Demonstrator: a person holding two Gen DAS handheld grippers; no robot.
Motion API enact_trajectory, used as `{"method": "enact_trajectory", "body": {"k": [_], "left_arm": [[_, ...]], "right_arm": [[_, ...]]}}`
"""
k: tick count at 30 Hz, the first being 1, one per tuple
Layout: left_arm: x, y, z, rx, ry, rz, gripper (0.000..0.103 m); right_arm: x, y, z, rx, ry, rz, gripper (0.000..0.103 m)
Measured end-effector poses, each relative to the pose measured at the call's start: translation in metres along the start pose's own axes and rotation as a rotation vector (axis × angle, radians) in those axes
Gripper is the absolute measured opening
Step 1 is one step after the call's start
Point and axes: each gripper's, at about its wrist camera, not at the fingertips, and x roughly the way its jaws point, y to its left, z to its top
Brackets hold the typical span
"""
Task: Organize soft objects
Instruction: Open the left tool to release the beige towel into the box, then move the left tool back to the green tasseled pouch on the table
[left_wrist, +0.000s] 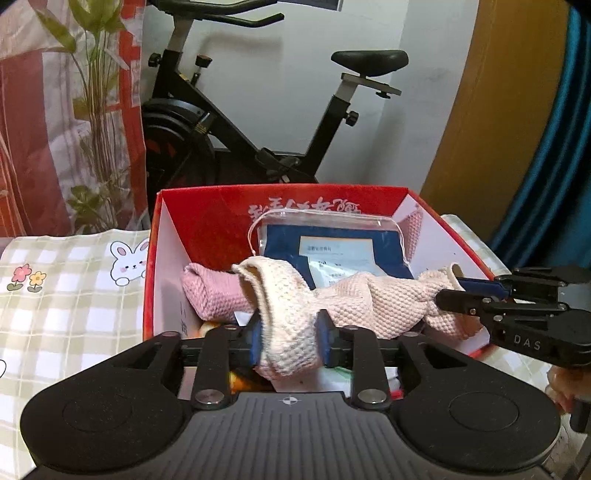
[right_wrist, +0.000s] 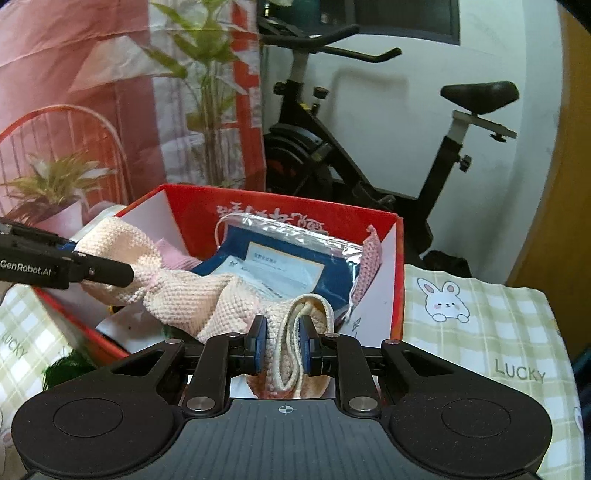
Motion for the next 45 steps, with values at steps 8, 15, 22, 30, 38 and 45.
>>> {"method": "enact_trajectory", "body": {"k": [8, 15, 22, 30, 38, 45], "left_arm": [[-0.014, -0.004, 0.001, 0.017, -0.058, 0.002, 0.1], [-0.028, -0.015, 0.0, 0.05, -0.095, 0.017, 0.103], [-0.05, -0.021, -0.009, 0.099, -0.13, 0.061, 0.103], [-0.075, -0.015, -0.021, 0.092, -0.153, 0.094, 0.103], [-0.092, -0.004, -0.044, 0.057, -0.158, 0.102, 0.103], [-0.097, 0.017, -0.072, 0.001, -0.13, 0.118, 0.103]], "right_arm": [[-0.011, -0.002, -0.002, -0.005, -0.049, -0.019, 0.038], [-0.028, -0.002, -0.002, 0.007, -0.102, -0.017, 0.082], [-0.044, 0.005, -0.007, 0.022, -0.116, -0.013, 0.103], [-0.058, 0.016, -0.023, 0.056, -0.143, -0.048, 0.103], [-0.077, 0.031, -0.05, 0.104, -0.211, -0.065, 0.103], [-0.082, 0.044, -0.082, 0.109, -0.246, -0.07, 0.103]]}}
